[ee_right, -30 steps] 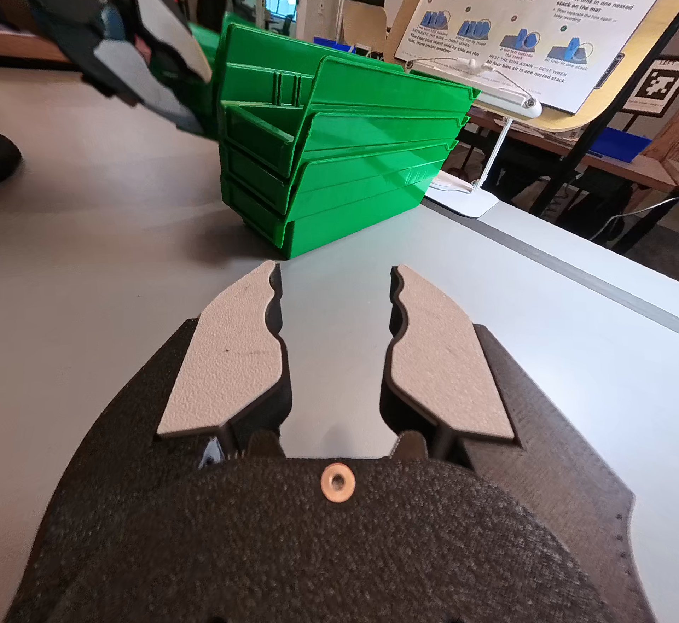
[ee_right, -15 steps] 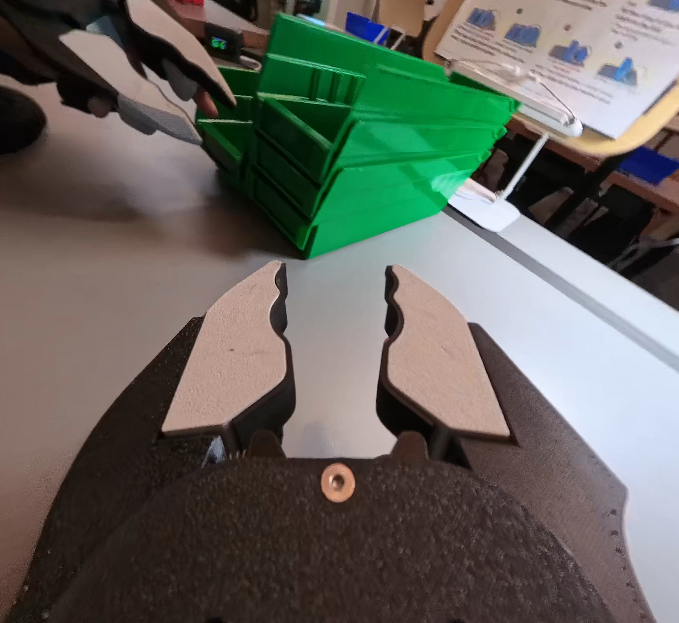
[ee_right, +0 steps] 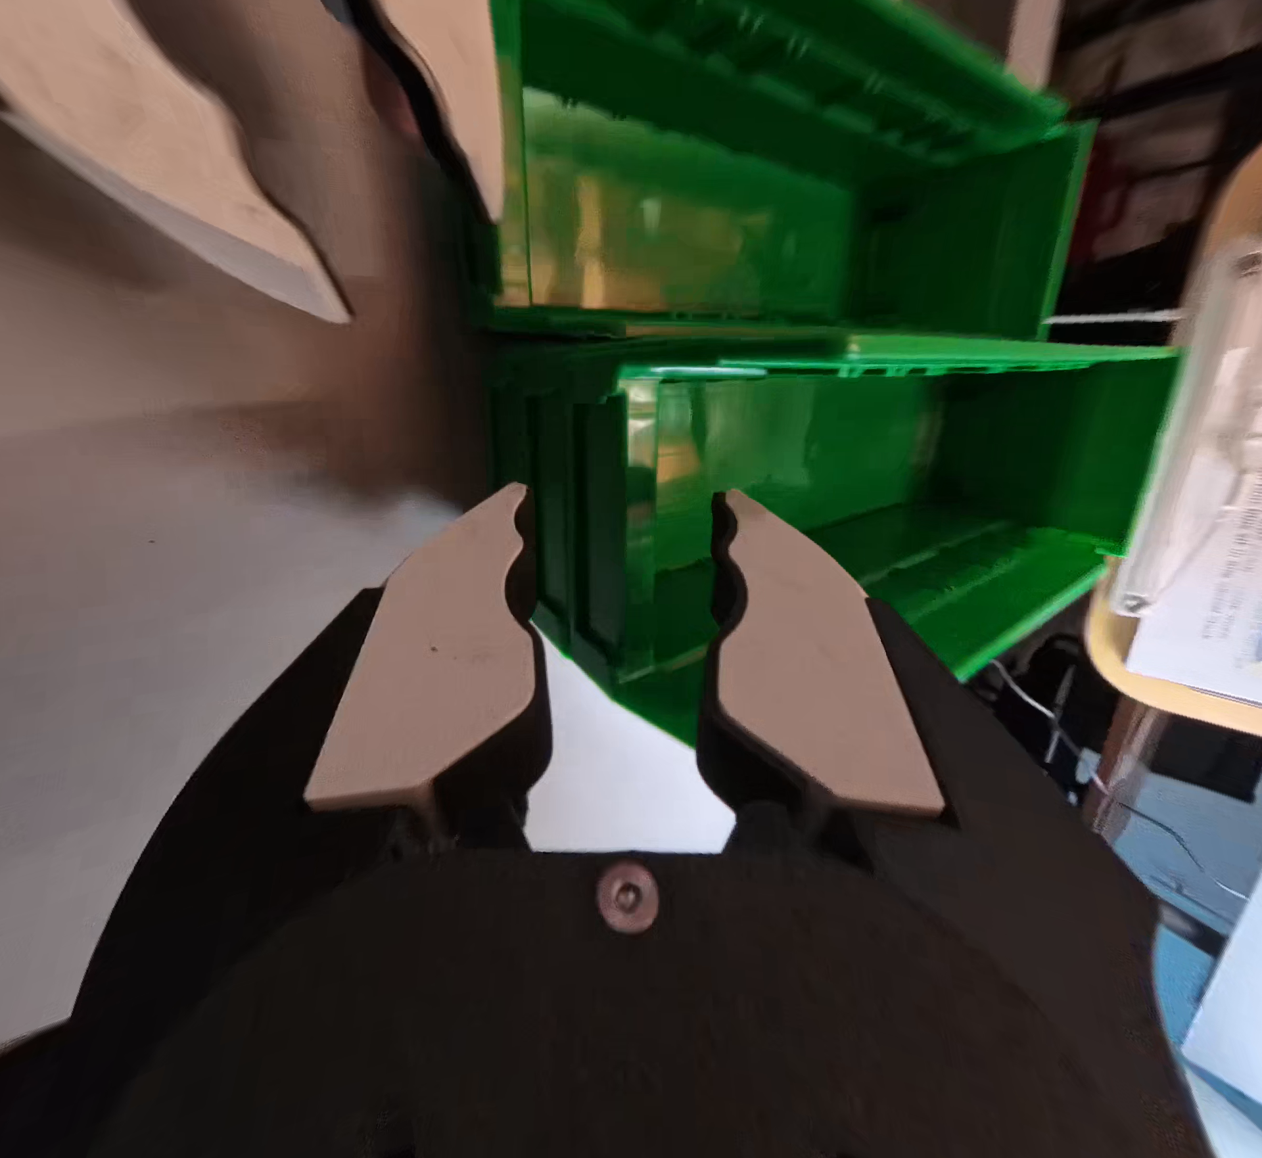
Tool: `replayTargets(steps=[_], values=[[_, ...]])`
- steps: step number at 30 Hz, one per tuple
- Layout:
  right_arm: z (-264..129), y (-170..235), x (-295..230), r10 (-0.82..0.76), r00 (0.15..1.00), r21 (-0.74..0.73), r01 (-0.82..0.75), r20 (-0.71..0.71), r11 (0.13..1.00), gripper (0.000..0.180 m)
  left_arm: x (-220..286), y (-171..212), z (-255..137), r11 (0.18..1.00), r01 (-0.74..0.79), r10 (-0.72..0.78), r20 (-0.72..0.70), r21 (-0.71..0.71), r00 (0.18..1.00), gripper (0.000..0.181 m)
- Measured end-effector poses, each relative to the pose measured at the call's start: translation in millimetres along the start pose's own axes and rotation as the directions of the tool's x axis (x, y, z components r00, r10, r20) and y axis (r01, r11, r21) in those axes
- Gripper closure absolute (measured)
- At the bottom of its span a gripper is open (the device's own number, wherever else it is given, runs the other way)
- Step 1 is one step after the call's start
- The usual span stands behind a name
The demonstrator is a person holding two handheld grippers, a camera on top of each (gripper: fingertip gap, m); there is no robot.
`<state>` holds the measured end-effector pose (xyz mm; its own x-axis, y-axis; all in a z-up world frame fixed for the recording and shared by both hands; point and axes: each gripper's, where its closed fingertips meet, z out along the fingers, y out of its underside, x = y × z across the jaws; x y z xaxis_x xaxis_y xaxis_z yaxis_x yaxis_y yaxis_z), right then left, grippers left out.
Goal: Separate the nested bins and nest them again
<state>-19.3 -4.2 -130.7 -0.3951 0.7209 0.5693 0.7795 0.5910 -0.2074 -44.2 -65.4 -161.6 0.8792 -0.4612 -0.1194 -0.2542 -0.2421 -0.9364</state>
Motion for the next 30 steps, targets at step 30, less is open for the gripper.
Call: replayTargets(steps=[30], values=[[-33,-4,-17,-0.015,0.929,-0.048,0.035,0.369,0.998,0.155,16,-21,26,0.998,0.032,-0.034,0.034,0.062,0.999,0.16]])
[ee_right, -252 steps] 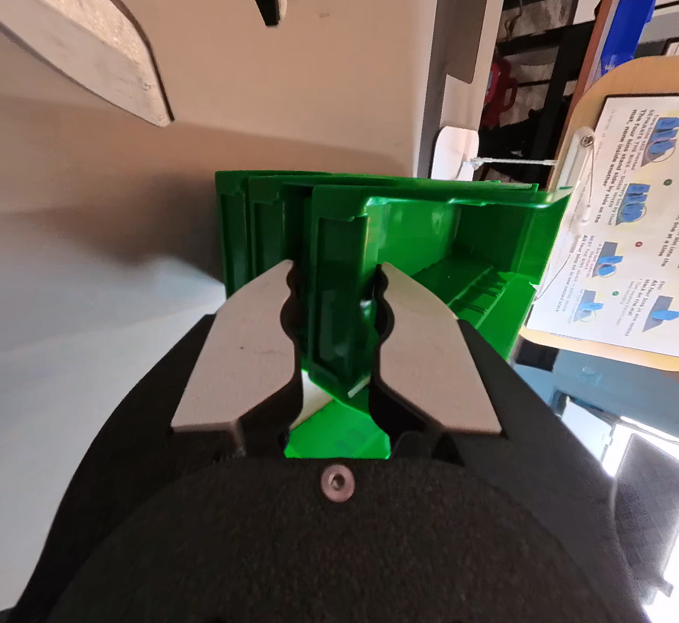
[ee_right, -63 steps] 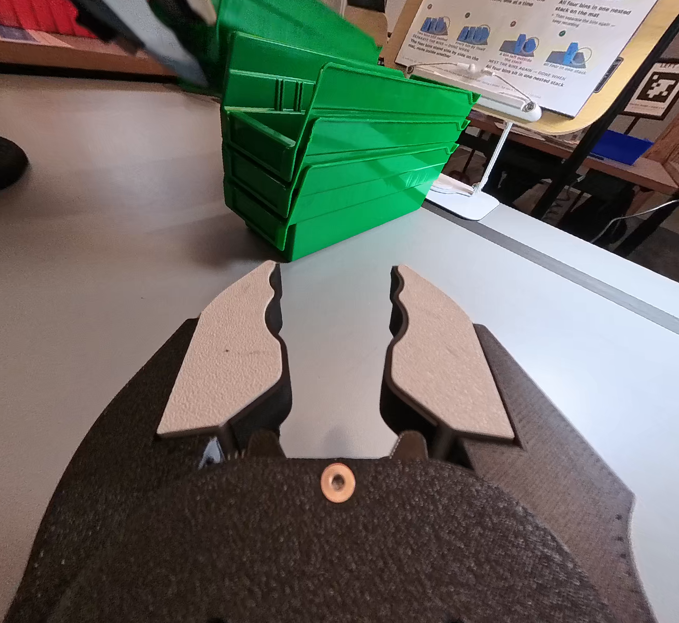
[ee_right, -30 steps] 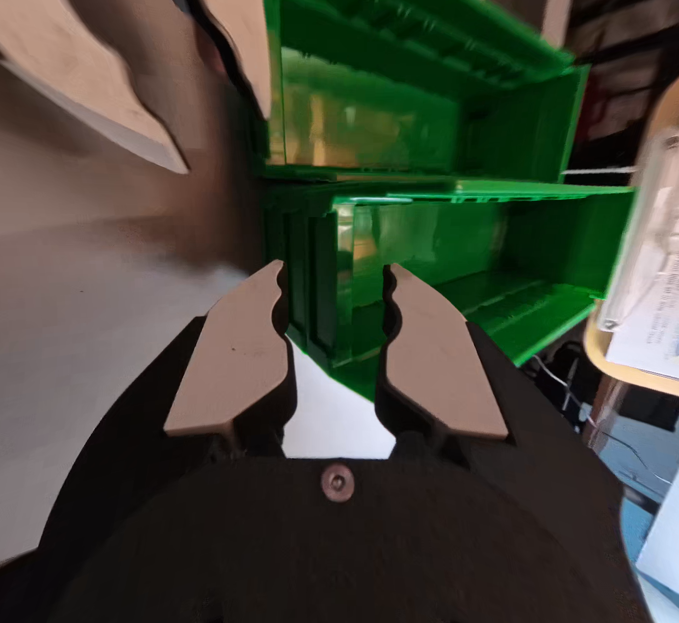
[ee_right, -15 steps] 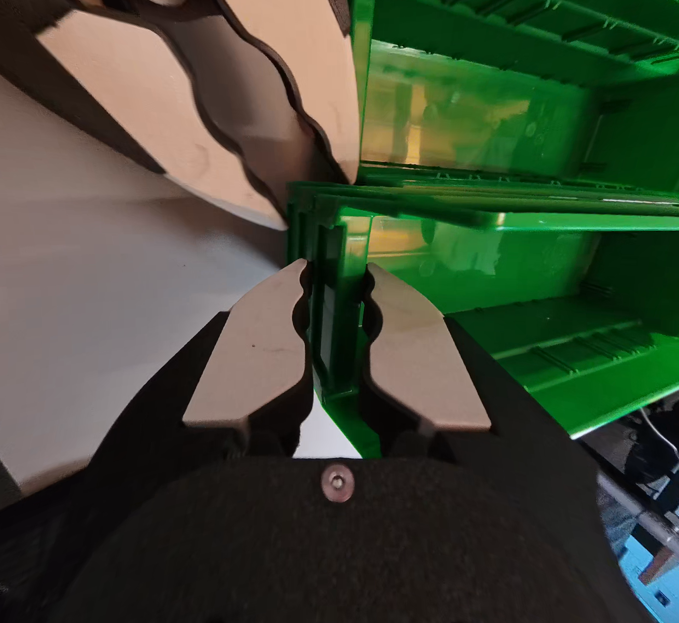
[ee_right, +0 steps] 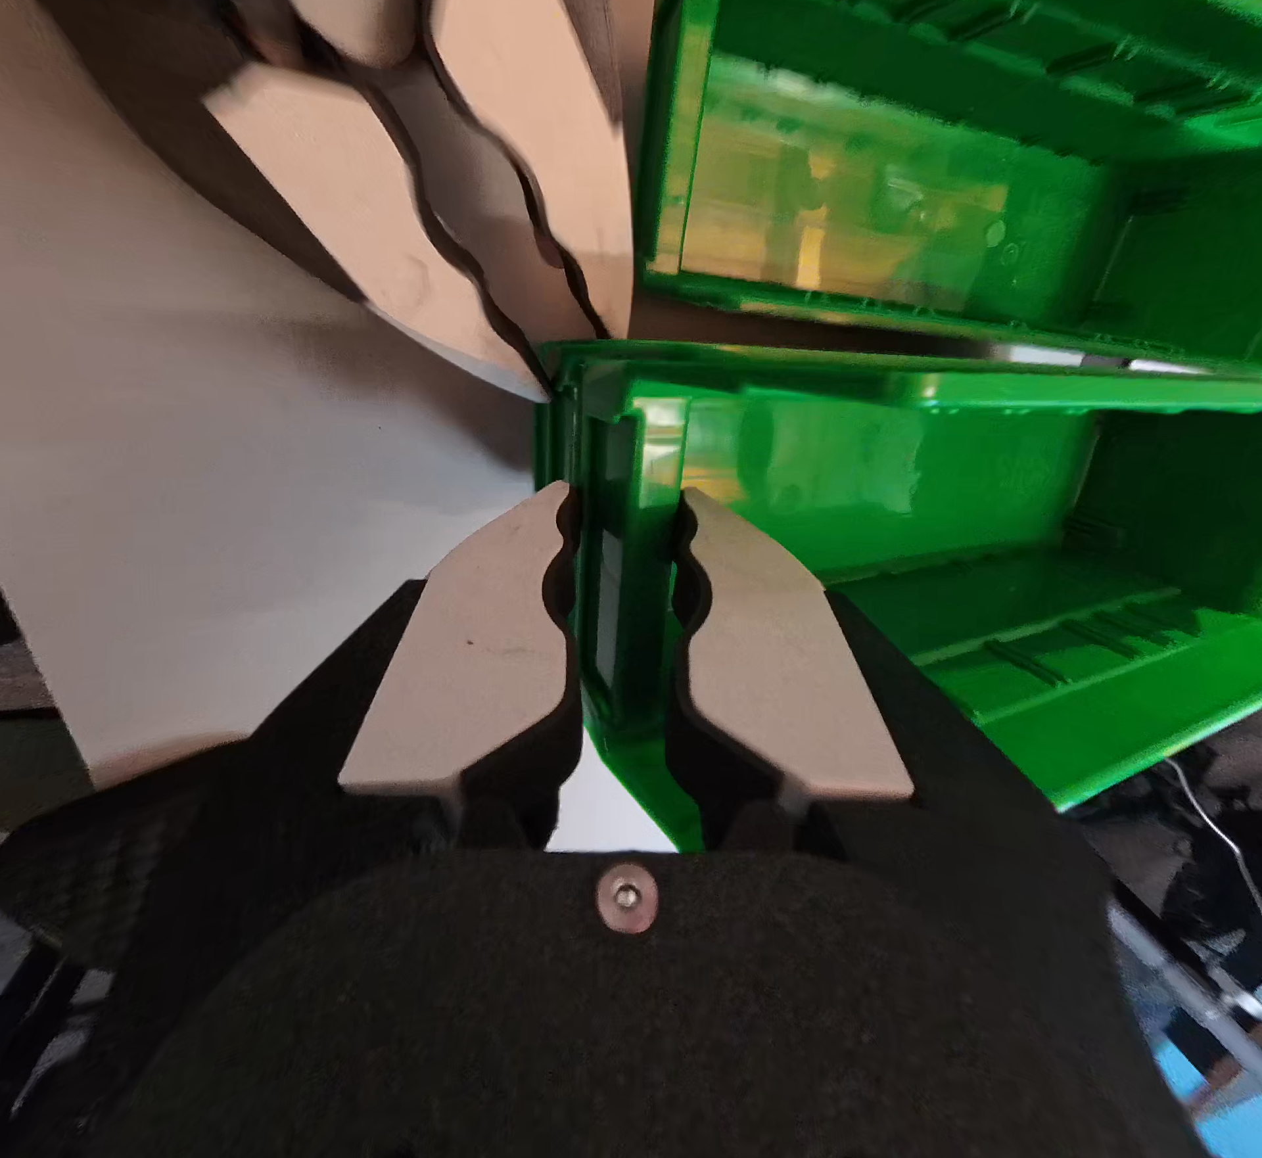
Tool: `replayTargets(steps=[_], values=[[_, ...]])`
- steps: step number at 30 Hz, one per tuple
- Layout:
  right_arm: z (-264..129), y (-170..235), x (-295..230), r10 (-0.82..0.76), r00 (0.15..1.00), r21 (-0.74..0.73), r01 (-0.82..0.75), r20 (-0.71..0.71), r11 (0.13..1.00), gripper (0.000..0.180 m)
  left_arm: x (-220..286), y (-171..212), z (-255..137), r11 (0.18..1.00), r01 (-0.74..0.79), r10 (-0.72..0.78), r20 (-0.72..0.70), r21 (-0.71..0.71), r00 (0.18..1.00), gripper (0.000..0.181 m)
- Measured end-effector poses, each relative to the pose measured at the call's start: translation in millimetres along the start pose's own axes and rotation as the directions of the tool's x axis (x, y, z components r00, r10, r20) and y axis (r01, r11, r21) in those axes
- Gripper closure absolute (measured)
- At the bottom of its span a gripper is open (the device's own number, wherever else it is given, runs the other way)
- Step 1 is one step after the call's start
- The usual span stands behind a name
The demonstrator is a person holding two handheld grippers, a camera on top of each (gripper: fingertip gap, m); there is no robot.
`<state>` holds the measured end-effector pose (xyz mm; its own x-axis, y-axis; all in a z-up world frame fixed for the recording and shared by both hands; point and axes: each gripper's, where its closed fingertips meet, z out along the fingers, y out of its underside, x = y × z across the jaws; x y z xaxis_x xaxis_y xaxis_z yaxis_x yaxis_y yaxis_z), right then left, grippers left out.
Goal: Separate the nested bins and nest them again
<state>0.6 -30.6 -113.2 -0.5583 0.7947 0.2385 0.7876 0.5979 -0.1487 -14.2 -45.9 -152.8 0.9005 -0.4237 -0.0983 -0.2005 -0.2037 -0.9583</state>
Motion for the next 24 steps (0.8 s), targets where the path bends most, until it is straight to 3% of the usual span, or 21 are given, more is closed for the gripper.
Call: replayTargets(steps=[1,15,19,24], values=[[-11,-7,1,0.024,1.0,0.045,-0.024,0.007,0.999,0.154,-1,19,5,0.996,-0.006,0.006,0.002,-0.091,1.0,0.16],[-123,24,24,0.07,0.954,0.125,-0.034,-0.292,0.992,0.151,-1,9,0,1.0,0.001,-0.001,0.021,-0.003,1.0,0.158],[-117,68,28,0.087,0.931,0.042,-0.077,-0.354,0.996,0.152,-2,3,-6,1.0,0.012,-0.013,0.019,0.024,1.0,0.144],[-70,140,20,0.13,0.935,-0.05,-0.155,-0.331,0.987,0.151,-6,-7,-17,0.998,-0.01,0.007,0.057,0.064,0.998,0.135]])
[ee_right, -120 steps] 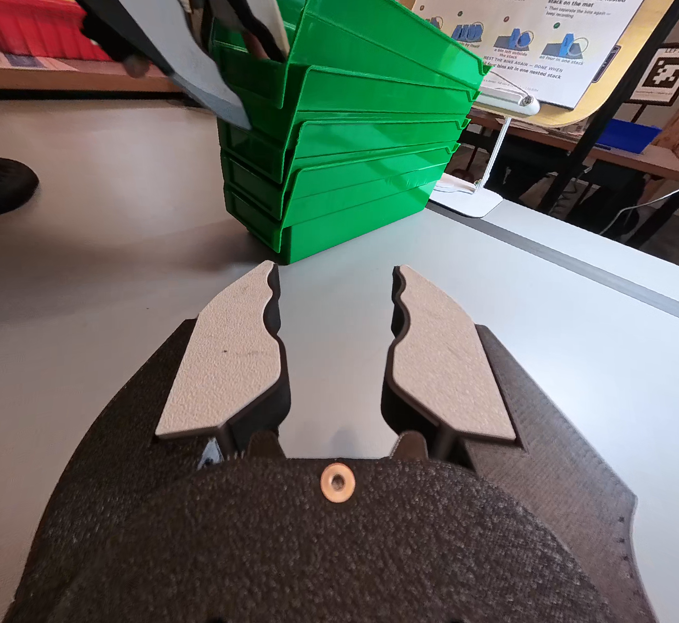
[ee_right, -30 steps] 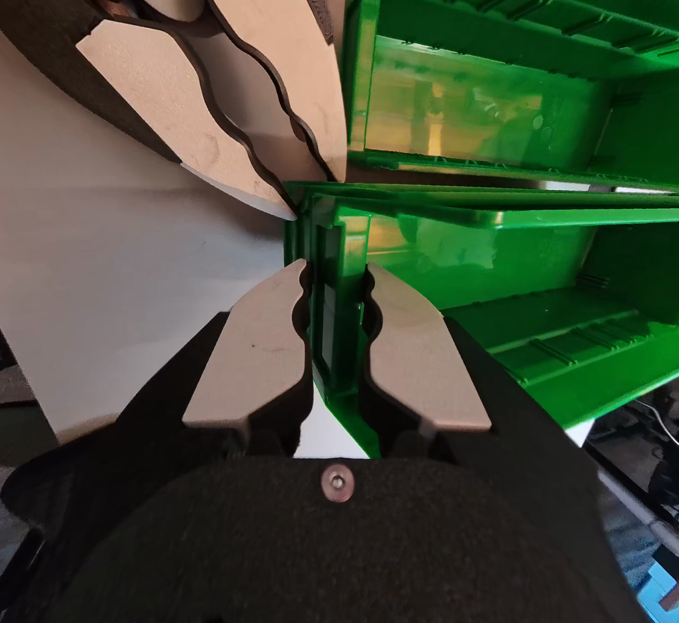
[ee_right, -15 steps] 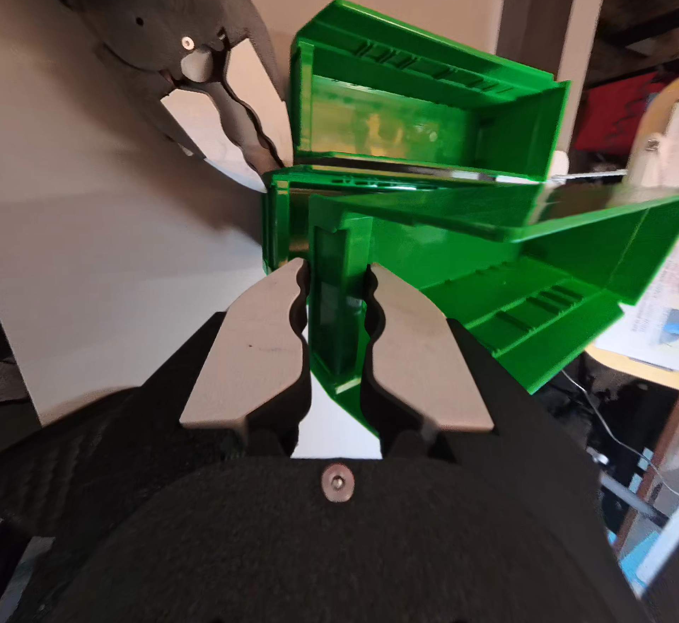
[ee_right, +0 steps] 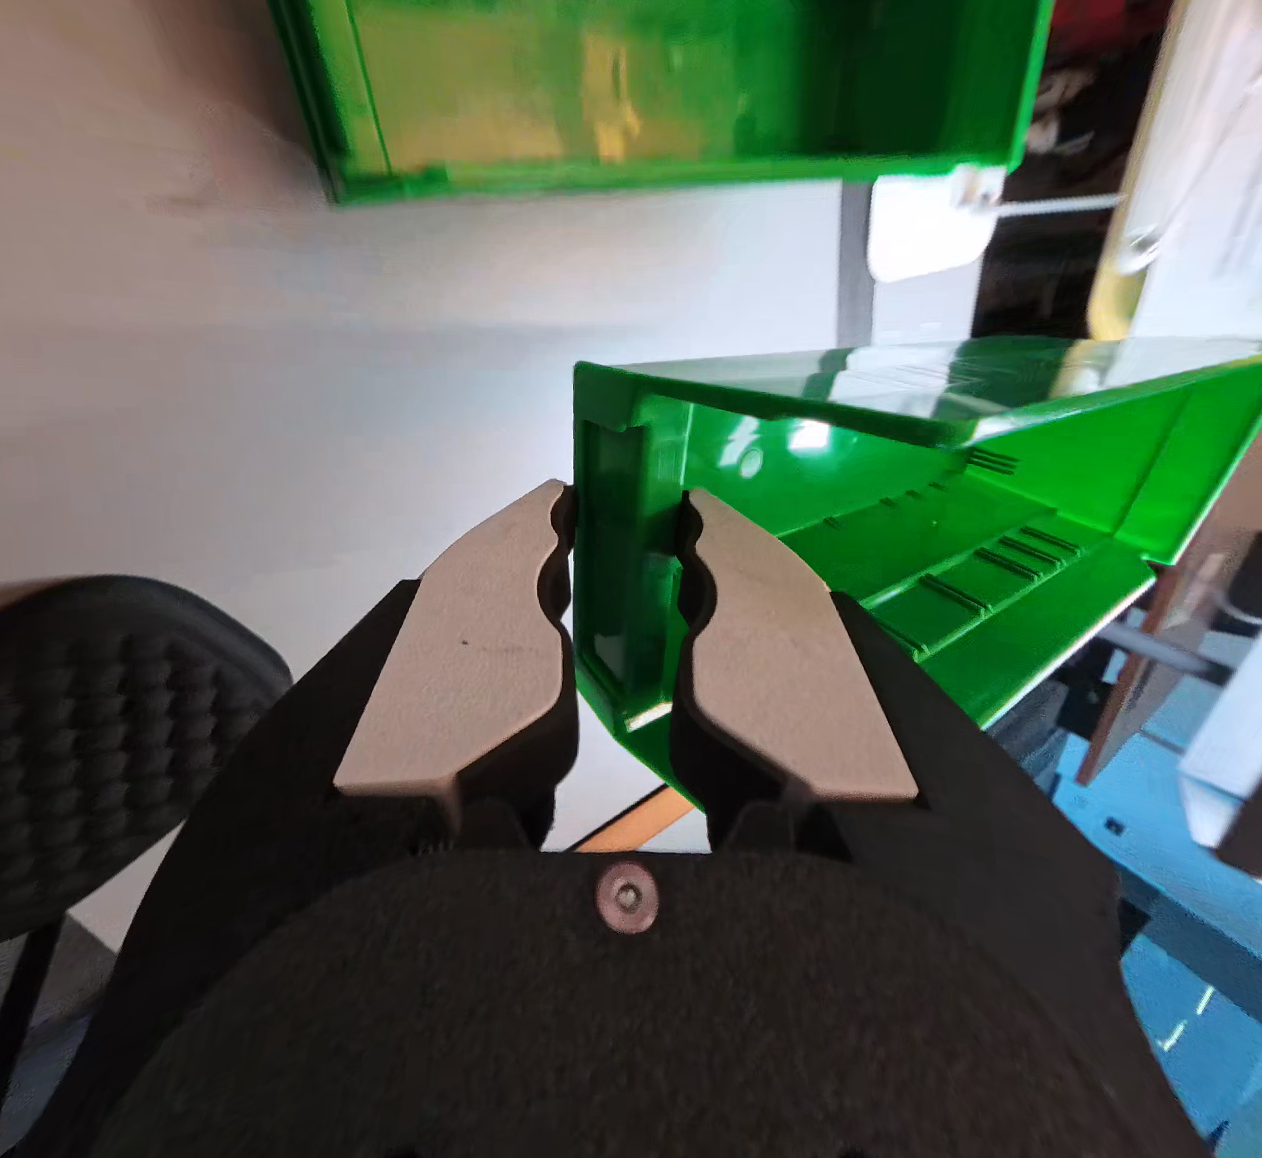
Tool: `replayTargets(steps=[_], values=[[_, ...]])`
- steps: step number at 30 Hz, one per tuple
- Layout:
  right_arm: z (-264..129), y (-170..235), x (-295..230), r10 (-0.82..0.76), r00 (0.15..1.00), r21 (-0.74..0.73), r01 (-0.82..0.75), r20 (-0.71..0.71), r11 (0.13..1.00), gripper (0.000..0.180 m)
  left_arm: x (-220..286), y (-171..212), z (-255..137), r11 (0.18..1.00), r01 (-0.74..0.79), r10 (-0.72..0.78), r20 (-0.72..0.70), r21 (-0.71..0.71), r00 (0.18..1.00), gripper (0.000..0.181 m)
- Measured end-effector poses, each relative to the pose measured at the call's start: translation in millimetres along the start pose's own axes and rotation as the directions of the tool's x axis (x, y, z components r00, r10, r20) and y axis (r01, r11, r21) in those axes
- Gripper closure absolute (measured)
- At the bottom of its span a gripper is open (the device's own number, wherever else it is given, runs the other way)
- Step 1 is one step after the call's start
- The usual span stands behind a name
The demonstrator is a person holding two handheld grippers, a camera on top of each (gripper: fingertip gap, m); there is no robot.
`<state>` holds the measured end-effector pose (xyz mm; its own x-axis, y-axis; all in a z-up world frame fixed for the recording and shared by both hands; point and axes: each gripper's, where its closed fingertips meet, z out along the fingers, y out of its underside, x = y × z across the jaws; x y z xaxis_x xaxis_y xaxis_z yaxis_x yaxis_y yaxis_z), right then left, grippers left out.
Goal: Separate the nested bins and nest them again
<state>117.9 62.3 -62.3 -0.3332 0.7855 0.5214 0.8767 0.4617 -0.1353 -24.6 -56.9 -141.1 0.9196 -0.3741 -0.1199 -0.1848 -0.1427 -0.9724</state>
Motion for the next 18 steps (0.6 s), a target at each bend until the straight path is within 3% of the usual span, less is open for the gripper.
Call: replayTargets(steps=[8,13,16,18], values=[[89,104,-39,0.046,0.998,-0.087,-0.043,0.034,0.995,0.151,-11,-14,-13,0.999,0.001,-0.005,0.067,0.055,0.998,0.132],[123,146,-52,-0.056,0.998,-0.132,0.052,-0.028,0.99,0.152,-11,-9,-10,0.999,-0.014,0.012,0.075,0.032,0.997,0.132],[118,145,-50,-0.008,0.999,-0.102,0.004,-0.045,0.995,0.143,-10,-5,-8,1.0,-0.022,0.021,0.074,0.015,0.997,0.131],[96,122,-51,0.052,0.999,-0.012,-0.053,-0.009,0.999,0.14,-9,-3,-7,1.0,-0.026,0.025,0.073,0.008,0.997,0.131]])
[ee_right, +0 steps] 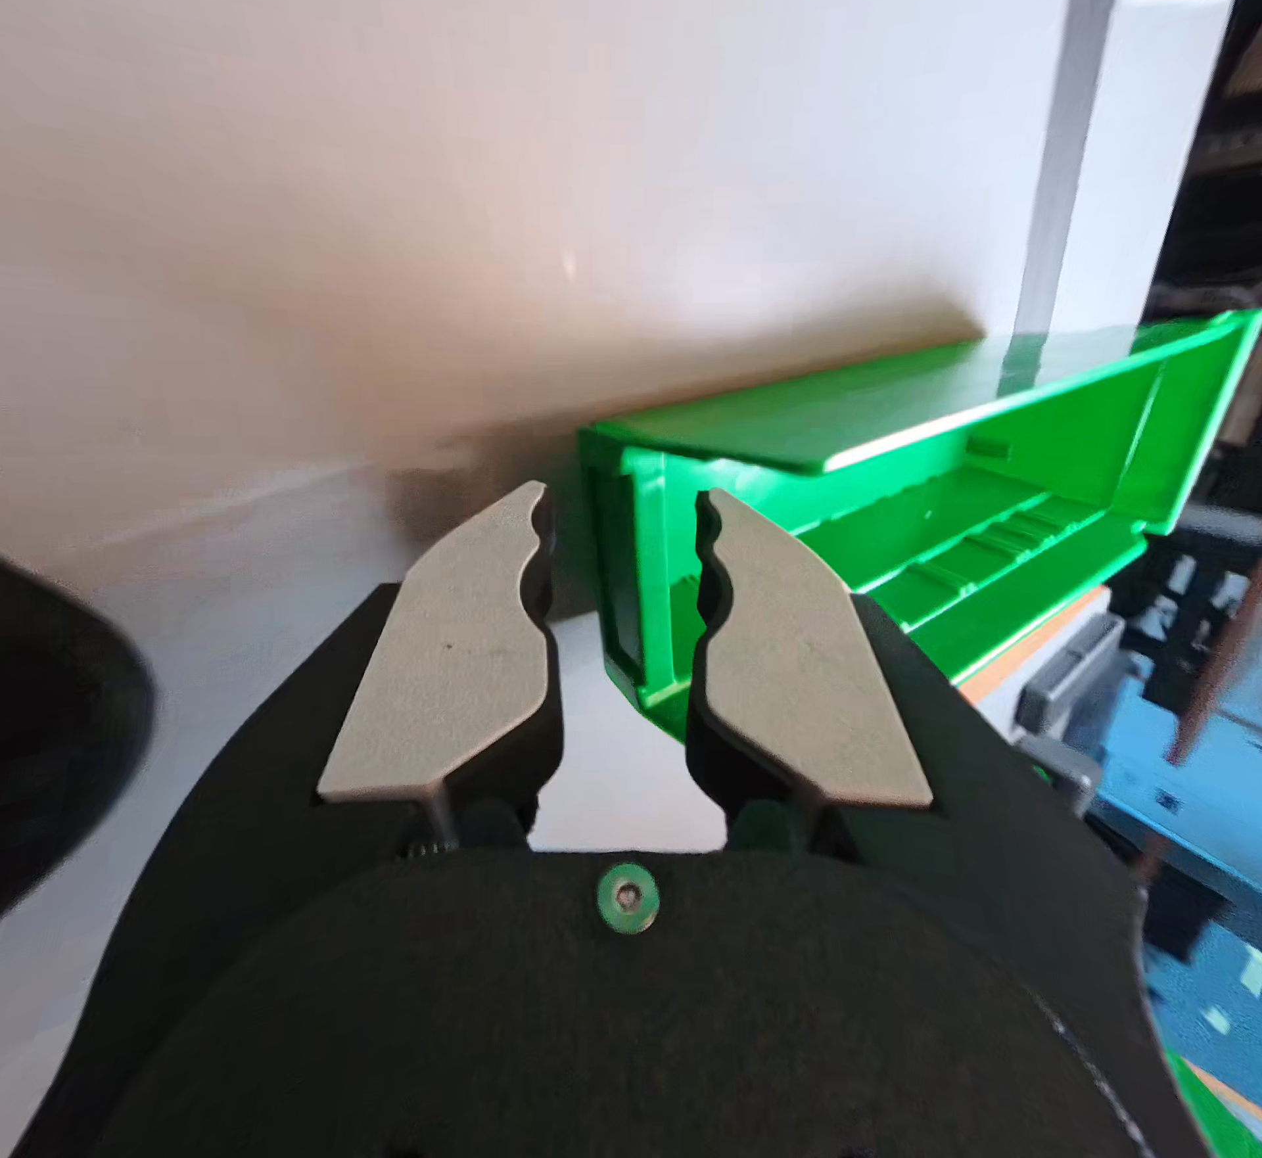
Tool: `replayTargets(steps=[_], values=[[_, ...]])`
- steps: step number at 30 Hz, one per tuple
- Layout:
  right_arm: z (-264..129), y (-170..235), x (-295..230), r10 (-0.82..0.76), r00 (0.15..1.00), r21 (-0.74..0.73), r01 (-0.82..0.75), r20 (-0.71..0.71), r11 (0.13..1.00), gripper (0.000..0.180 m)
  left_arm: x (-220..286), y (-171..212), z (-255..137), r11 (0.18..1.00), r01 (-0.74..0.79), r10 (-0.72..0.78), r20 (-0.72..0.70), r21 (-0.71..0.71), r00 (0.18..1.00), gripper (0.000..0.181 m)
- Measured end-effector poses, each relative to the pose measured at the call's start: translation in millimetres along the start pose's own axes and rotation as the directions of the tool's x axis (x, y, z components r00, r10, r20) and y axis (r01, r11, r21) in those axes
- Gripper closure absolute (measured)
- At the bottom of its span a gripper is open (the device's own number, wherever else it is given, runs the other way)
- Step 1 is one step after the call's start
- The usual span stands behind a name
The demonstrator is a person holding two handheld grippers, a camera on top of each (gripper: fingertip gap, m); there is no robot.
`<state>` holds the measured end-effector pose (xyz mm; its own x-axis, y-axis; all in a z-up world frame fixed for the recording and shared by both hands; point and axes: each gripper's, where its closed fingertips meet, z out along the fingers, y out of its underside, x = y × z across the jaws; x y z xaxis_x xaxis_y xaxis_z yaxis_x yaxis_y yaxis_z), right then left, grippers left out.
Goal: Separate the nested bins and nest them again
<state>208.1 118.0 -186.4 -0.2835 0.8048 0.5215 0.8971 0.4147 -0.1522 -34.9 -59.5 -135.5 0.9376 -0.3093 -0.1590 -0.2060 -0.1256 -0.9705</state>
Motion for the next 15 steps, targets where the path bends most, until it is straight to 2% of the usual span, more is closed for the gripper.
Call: replayTargets(steps=[4,8,11,15], values=[[-63,-83,1,0.007,1.0,0.247,-0.001,-0.025,0.969,0.14,1,3,3,1.0,-0.005,0.005,-0.004,-0.011,1.0,0.132],[-98,-163,-19,-0.09,0.996,0.382,0.087,-0.011,0.92,0.139,4,5,4,0.999,-0.027,0.027,-0.006,-0.022,1.0,0.132],[-92,-208,-36,-0.18,0.983,0.389,0.157,0.023,0.908,0.139,5,6,2,0.999,-0.04,0.039,-0.009,-0.023,0.999,0.132],[-54,-242,-53,-0.283,0.956,0.303,0.247,0.082,0.921,0.143,3,8,0,0.998,-0.057,0.056,-0.006,-0.031,0.998,0.133]])
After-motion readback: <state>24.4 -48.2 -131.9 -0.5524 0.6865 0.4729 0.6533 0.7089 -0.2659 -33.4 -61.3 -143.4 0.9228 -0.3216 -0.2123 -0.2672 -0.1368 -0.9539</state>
